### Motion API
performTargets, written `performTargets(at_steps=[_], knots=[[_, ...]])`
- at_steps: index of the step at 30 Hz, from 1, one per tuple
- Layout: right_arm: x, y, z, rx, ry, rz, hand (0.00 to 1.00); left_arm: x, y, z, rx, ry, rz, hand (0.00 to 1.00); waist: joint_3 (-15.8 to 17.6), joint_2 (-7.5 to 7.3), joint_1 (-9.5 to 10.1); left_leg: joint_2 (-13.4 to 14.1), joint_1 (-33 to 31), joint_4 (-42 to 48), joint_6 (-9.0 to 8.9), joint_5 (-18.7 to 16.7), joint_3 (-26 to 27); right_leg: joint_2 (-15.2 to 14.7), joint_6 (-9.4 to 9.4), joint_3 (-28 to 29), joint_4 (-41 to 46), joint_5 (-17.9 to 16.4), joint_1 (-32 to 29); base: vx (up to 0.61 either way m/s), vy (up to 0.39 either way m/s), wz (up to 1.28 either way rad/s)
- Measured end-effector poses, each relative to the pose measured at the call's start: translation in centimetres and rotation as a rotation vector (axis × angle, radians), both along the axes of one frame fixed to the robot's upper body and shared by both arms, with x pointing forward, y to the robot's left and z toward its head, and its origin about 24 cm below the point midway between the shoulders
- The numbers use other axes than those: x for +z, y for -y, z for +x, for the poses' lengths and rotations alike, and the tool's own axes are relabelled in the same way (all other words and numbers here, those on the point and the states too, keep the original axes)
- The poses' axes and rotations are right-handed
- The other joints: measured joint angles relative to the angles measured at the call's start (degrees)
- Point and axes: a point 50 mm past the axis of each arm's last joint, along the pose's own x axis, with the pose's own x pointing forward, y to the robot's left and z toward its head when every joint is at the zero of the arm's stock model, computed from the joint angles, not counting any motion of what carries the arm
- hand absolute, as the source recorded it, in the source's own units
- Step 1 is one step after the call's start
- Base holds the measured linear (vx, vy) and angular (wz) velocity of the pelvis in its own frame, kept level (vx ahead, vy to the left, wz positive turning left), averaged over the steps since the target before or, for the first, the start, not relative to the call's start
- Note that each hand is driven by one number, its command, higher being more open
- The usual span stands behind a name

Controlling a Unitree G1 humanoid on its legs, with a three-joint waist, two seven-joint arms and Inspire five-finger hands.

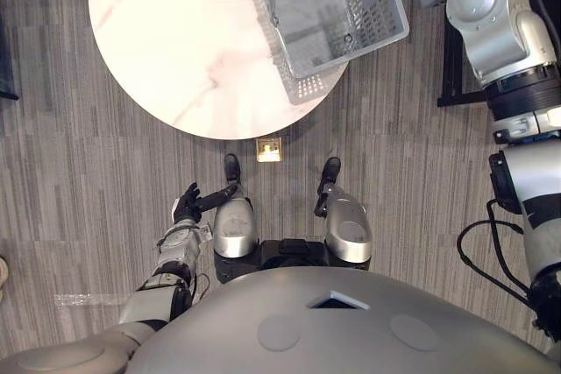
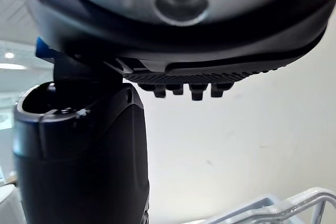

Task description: Pick vegetable in the basket

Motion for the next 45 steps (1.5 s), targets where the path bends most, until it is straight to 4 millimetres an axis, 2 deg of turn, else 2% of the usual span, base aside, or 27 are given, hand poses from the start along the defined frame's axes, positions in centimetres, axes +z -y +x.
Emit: performTargets(at_steps=[3,5,17,26,29,31,42,45], knots=[[1.4,0.4,0.7,-0.043,0.011,0.005,1.00,0.2,0.0,0.6,0.013,0.017,-0.003,1.00,1.01,0.16,0.40,0.00,-0.92,0.04,0.04,0.49,-0.47,0.04,-0.06,-0.29,-0.16,0.38,-0.56,-0.03,-0.003,0.07],[1.5,0.6,1.0,-0.059,0.006,-0.006,1.00,0.2,0.1,0.8,0.018,0.021,-0.003,1.00,1.29,0.23,0.51,0.00,-1.49,0.00,0.02,0.72,-1.02,0.04,-0.04,-0.74,-0.21,0.43,-0.67,-0.03,-0.003,0.13],[-1.2,-0.3,1.9,-0.074,-0.105,-0.221,1.00,0.5,0.2,1.5,0.008,0.049,-0.001,1.00,1.32,0.21,1.87,0.07,-3.93,0.04,0.04,1.38,-2.43,0.18,-0.19,-1.85,-0.87,0.82,-1.90,0.00,-0.002,0.04],[-1.5,0.0,2.3,-0.094,-0.124,-0.286,1.00,0.8,0.2,2.3,-0.011,0.079,0.009,1.00,3.22,0.40,2.08,0.07,-4.85,0.02,0.09,1.95,-3.04,0.19,-0.28,-2.28,-0.86,1.05,-2.37,-0.01,-0.001,0.02],[-1.4,0.5,2.5,-0.117,-0.132,-0.285,1.00,0.9,0.3,2.6,-0.013,0.085,0.007,1.00,3.94,0.60,2.05,0.08,-5.29,0.00,0.04,2.14,-3.60,0.20,-0.28,-2.88,-0.86,1.05,-2.40,0.00,-0.006,0.09],[-0.5,0.9,2.7,-0.143,-0.117,-0.280,1.00,1.1,0.4,3.2,-0.033,0.095,0.019,1.00,4.45,0.99,2.06,0.08,-6.01,-0.04,0.01,2.47,-4.29,0.20,-0.29,-3.52,-0.87,1.05,-2.60,-0.01,-0.006,0.13],[0.6,3.4,3.2,-0.251,-0.119,-0.311,1.00,1.3,0.5,3.7,-0.041,0.122,0.023,1.00,4.67,1.35,2.64,0.04,-8.43,0.02,0.03,3.17,-5.99,0.20,-0.29,-5.13,-0.87,1.05,-3.73,0.00,-0.007,0.08],[1.4,3.7,3.3,-0.271,-0.097,-0.303,1.00,1.5,0.8,4.0,-0.062,0.132,0.024,1.00,5.16,2.08,2.63,0.04,-8.83,-0.02,0.04,3.38,-6.24,0.19,-0.32,-5.38,-0.84,1.07,-3.98,0.00,-0.003,0.03]])
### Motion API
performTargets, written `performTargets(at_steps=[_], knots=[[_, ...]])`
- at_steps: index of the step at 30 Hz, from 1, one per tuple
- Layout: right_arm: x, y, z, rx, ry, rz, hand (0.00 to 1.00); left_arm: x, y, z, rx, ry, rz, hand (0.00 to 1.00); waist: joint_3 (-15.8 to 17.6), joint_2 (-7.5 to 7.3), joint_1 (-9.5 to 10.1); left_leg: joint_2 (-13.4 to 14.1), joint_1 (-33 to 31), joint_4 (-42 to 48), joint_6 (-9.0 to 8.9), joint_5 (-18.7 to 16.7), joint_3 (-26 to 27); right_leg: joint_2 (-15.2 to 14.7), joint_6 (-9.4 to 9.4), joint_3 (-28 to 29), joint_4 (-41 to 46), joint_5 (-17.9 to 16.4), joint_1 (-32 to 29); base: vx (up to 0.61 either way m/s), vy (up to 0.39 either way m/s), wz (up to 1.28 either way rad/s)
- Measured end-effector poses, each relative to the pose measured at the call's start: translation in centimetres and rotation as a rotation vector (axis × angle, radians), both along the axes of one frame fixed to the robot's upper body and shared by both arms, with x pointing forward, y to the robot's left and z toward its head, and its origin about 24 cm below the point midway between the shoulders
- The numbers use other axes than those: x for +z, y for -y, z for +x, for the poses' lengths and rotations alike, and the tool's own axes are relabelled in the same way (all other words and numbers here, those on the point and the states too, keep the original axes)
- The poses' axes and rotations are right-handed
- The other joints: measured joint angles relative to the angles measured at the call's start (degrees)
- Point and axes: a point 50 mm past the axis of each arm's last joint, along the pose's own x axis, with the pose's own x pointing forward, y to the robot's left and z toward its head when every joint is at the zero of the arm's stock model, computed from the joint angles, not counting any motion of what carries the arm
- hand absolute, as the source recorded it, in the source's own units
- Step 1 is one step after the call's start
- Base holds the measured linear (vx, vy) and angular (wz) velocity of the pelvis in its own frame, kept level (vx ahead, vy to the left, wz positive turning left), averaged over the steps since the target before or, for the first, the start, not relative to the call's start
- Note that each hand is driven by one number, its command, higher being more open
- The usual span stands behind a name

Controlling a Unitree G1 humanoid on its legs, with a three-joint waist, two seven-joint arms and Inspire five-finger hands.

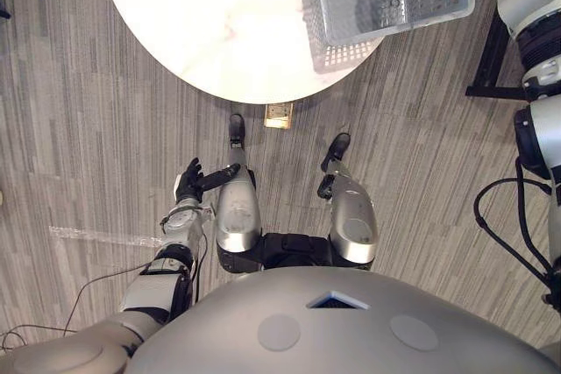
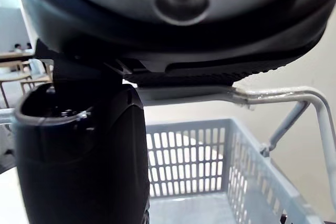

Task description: Pick vegetable in the basket

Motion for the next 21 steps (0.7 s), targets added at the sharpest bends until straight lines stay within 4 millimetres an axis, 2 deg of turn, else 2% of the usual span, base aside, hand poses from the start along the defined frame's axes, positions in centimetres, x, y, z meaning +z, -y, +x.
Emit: performTargets(at_steps=[1,9,21], knots=[[0.1,0.3,0.0,-0.006,0.006,-0.002,0.00,0.0,0.1,0.1,-0.009,0.003,0.000,1.00,0.13,0.25,0.15,0.00,-0.07,-0.06,-0.01,0.03,-0.09,0.00,0.00,-0.03,0.01,0.00,-0.05,0.00,0.000,0.00],[1.1,2.3,-0.5,-0.062,0.039,-0.060,0.00,0.2,0.4,0.7,-0.024,0.015,0.000,1.00,0.44,0.81,0.72,-0.06,-1.05,0.01,-0.02,0.27,-0.60,-0.05,0.00,-0.61,0.03,0.00,-0.61,0.01,-0.007,0.03],[1.1,2.6,-0.5,-0.075,0.040,-0.102,0.00,0.2,0.4,0.7,-0.027,0.014,0.001,1.00,0.45,0.82,0.68,-0.08,-1.01,0.01,-0.03,0.33,-0.46,-0.08,-0.01,-0.51,0.06,0.01,-0.67,0.00,0.000,0.00]])
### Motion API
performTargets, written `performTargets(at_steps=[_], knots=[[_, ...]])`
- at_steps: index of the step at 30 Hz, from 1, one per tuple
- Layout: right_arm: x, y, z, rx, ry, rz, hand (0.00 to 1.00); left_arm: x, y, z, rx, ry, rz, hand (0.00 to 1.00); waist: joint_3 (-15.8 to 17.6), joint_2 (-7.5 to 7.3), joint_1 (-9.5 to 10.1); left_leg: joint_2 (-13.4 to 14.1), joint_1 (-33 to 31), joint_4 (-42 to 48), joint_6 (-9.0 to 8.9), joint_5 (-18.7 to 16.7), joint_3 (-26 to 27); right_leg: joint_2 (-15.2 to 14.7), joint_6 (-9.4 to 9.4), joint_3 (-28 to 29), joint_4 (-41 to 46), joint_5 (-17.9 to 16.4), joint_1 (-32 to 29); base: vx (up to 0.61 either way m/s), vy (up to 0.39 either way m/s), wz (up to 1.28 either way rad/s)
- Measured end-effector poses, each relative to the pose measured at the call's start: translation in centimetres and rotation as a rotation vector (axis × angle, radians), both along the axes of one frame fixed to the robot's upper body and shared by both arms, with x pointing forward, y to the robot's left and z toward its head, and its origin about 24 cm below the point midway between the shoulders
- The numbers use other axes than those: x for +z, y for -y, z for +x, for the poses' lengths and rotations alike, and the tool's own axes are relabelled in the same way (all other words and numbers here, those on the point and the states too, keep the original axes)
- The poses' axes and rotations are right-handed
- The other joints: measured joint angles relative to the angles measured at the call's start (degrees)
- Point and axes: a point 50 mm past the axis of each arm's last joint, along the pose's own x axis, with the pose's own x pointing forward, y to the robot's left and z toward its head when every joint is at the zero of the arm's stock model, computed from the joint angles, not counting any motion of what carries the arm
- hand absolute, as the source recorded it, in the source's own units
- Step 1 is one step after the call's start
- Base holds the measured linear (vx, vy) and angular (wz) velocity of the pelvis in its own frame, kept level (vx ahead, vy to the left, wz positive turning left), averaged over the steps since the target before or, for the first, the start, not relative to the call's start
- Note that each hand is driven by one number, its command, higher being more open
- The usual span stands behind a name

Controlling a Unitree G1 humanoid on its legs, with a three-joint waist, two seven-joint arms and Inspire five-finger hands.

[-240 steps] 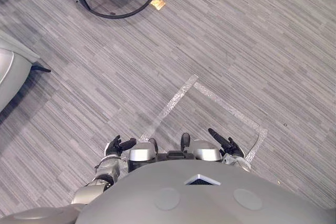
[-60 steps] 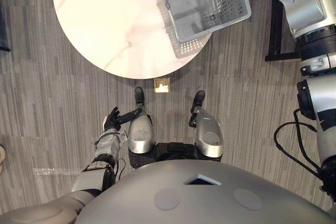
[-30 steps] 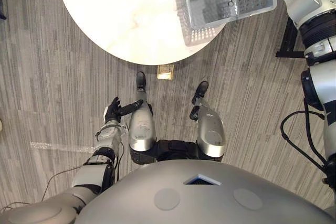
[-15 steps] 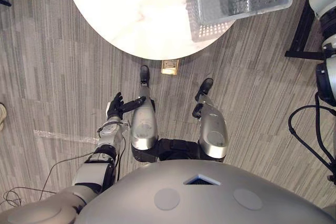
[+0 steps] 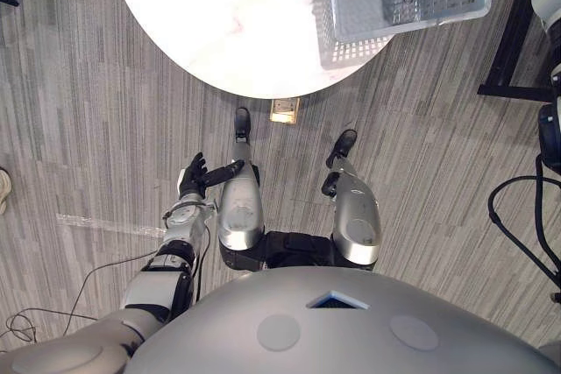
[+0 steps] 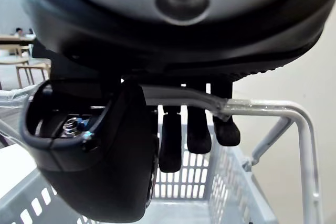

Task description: Pick vegetable in the basket

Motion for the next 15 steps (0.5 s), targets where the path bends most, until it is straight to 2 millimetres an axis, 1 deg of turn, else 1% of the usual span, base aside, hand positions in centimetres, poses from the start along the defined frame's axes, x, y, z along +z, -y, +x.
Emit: performTargets(at_steps=[5,10,12,15], knots=[[-0.3,-0.1,0.0,0.008,-0.007,-0.002,0.00,0.0,0.0,0.0,0.000,-0.002,0.001,1.00,0.00,0.00,0.01,0.02,0.37,0.04,0.00,0.00,0.42,0.00,-0.10,0.42,0.02,0.08,0.00,0.01,-0.008,-0.04],[-0.8,-1.3,-0.2,0.063,-0.037,-0.038,0.00,0.0,0.0,-0.1,-0.002,-0.006,0.004,1.00,-0.02,-0.02,-0.27,0.10,1.29,0.04,0.00,0.00,1.29,0.05,-0.19,1.37,0.10,0.34,0.21,0.00,-0.004,-0.09],[-0.9,-1.4,-0.4,0.086,-0.050,-0.045,0.00,-0.1,0.0,-0.1,-0.002,-0.008,0.004,1.00,-0.03,-0.05,-0.41,0.13,1.38,0.04,0.03,0.02,1.38,0.07,-0.20,1.44,0.10,0.46,0.25,0.00,-0.001,-0.02],[-1.1,-2.4,-0.7,0.138,-0.073,-0.056,0.00,-0.2,-0.1,-0.2,0.002,-0.024,0.001,1.00,-0.06,-0.11,-0.56,0.20,2.50,0.04,0.03,0.02,2.19,0.15,-0.24,2.28,0.08,0.66,0.75,0.00,-0.005,-0.12]])
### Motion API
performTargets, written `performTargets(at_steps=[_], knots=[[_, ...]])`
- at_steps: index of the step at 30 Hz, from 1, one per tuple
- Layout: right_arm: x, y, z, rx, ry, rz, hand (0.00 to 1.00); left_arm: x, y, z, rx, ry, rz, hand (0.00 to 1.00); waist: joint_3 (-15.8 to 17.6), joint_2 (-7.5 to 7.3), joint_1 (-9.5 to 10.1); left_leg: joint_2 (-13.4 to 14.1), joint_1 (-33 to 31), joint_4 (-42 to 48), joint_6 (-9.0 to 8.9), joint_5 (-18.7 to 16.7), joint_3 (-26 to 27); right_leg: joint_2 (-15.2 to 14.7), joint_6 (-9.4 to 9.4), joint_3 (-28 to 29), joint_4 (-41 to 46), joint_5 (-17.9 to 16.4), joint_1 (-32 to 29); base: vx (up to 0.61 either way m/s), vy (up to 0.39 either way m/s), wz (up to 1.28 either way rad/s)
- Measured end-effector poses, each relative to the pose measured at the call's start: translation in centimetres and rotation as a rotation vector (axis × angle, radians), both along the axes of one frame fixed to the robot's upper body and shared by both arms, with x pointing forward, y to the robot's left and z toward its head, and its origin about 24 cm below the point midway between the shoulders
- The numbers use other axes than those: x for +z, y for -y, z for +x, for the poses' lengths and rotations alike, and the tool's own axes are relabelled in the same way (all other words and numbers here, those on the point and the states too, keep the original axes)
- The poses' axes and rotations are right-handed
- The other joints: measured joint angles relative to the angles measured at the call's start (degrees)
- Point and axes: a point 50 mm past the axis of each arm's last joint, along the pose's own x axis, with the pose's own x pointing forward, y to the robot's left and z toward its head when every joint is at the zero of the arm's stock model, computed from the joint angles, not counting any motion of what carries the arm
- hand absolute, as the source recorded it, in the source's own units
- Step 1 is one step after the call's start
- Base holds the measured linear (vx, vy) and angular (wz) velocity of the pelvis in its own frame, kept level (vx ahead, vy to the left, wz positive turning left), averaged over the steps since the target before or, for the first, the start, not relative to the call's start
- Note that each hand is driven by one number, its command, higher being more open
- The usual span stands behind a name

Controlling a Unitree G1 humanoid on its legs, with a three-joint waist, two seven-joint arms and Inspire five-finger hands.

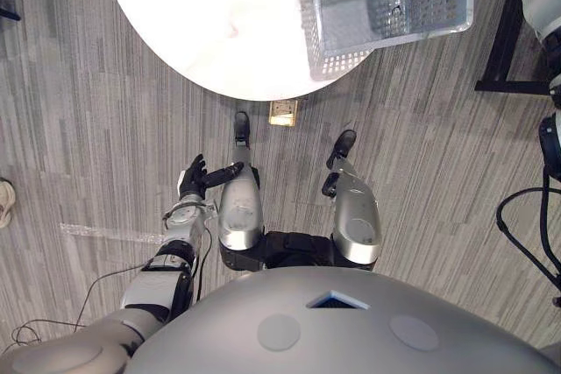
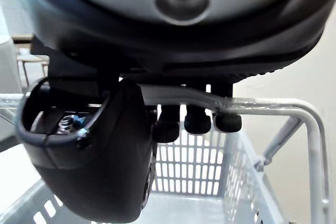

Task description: Pick vegetable in the basket

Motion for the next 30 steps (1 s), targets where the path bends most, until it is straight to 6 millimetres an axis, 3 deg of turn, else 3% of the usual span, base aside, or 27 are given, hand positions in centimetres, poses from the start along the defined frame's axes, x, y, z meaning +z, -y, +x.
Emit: performTargets(at_steps=[4,7,12,16,26,30], knots=[[0.7,-1.8,-0.7,0.099,-0.014,0.043,0.00,0.0,-0.1,0.0,-0.013,-0.005,0.011,1.00,-0.16,-0.29,-0.93,0.56,1.03,-0.05,-0.02,-0.01,0.83,0.55,-0.24,0.69,-0.08,0.28,0.56,-0.01,-0.009,-0.11],[0.8,-1.7,-1.7,0.145,-0.020,0.066,0.00,-0.1,-0.4,-0.2,0.012,-0.012,0.011,1.00,-0.46,-1.05,-0.84,1.20,2.34,-0.17,-0.11,-0.09,1.36,1.18,-0.33,1.25,-0.18,0.34,1.48,-0.01,-0.022,-0.14],[-0.3,-1.5,-3.1,0.203,-0.119,0.159,0.00,-0.3,-1.6,-1.4,0.054,-0.040,0.022,1.00,-2.45,-4.02,-2.36,1.63,3.79,-0.22,-0.32,-0.27,2.70,1.62,-0.33,2.62,-0.21,0.35,1.86,-0.01,-0.010,-0.15],[-2.6,-0.8,-3.9,0.211,-0.249,0.278,0.00,-0.4,-2.1,-1.9,0.055,-0.062,0.021,1.00,-3.83,-5.36,-2.56,1.93,5.80,-0.23,-0.71,-0.68,3.95,2.09,-0.31,3.77,-1.20,0.63,3.44,-0.01,-0.004,-0.13],[-6.7,1.0,-5.9,0.193,-0.399,0.466,0.00,-0.8,-2.1,-2.8,0.024,-0.100,0.011,1.00,-6.83,-5.77,-2.77,1.88,7.61,-0.25,-0.70,-1.27,5.35,2.20,-0.05,5.23,-2.28,1.17,4.57,0.00,-0.003,-0.08],[-8.8,1.9,-7.0,0.163,-0.443,0.505,0.00,-1.3,-2.3,-4.5,0.051,-0.137,-0.001,1.00,-9.13,-6.11,-3.24,1.86,8.01,-0.25,-0.76,-1.69,5.57,2.26,0.10,5.25,-3.29,1.34,5.37,0.01,-0.003,-0.01]])
